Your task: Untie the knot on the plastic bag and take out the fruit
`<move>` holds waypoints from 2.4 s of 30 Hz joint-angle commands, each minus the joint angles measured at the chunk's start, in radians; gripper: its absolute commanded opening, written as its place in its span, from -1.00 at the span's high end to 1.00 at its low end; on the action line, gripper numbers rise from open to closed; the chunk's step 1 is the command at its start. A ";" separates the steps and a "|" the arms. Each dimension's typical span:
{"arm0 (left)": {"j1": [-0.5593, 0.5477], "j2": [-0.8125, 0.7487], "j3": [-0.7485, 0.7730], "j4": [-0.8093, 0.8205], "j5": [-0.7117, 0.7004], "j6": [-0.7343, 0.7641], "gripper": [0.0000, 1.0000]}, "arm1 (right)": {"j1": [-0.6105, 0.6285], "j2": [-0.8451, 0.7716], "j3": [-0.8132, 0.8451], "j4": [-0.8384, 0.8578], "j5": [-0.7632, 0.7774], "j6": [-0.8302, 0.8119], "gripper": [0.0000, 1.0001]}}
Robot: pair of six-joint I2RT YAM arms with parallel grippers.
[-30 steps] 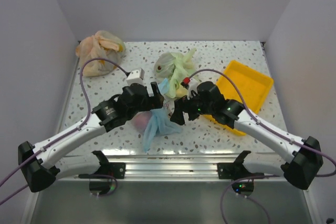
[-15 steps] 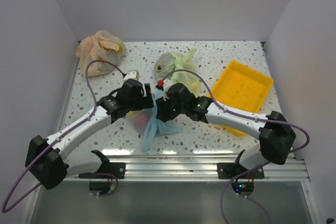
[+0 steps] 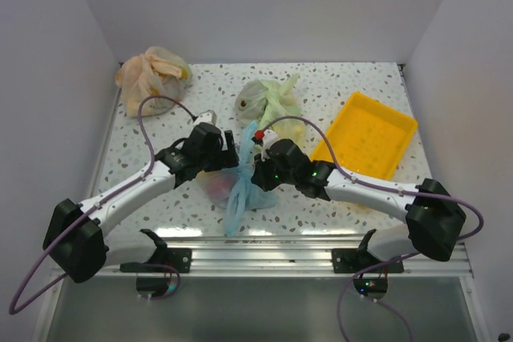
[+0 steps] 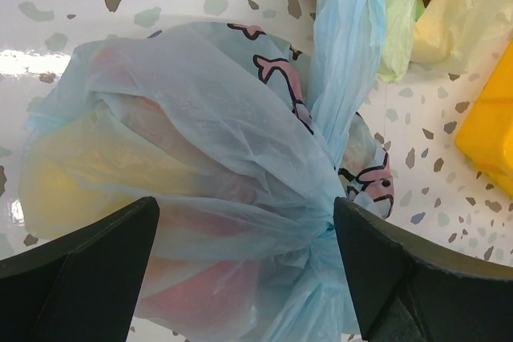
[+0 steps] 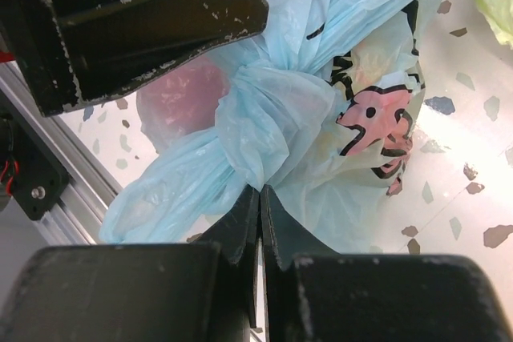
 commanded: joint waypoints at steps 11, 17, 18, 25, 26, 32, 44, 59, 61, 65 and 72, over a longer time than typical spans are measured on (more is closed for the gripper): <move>0.006 0.088 -0.056 0.185 -0.015 -0.104 0.11 | 0.003 -0.028 -0.066 0.099 0.031 0.028 1.00; 0.020 0.077 -0.006 0.132 -0.082 -0.047 1.00 | 0.003 -0.074 -0.080 0.066 0.092 0.018 1.00; 0.026 0.070 0.014 0.107 -0.090 -0.024 1.00 | 0.003 -0.086 -0.086 0.047 0.121 0.015 1.00; 0.223 0.019 0.074 0.053 -0.069 0.091 1.00 | 0.002 -0.212 -0.109 -0.120 0.326 0.036 1.00; 0.250 0.017 0.079 0.049 -0.057 0.102 1.00 | 0.000 -0.223 -0.109 -0.148 0.350 0.039 1.00; 0.425 0.004 0.090 0.030 0.003 0.158 1.00 | 0.002 -0.321 -0.111 -0.326 0.440 0.088 1.00; 0.462 -0.102 -0.006 0.060 0.293 0.237 1.00 | 0.003 -0.309 0.081 -0.329 0.157 -0.209 -0.42; 0.460 -0.128 0.040 -0.009 0.325 0.234 1.00 | 0.117 0.039 0.434 -0.391 0.029 -0.533 -0.34; 0.460 -0.124 0.045 -0.009 0.324 0.234 1.00 | 0.144 0.084 0.443 -0.394 0.053 -0.561 -0.22; 0.460 -0.122 0.045 -0.013 0.325 0.232 1.00 | 0.163 0.142 0.449 -0.386 0.118 -0.593 -0.04; 0.462 -0.130 0.045 -0.026 0.313 0.238 1.00 | 0.166 0.185 0.419 -0.331 0.285 -0.620 0.01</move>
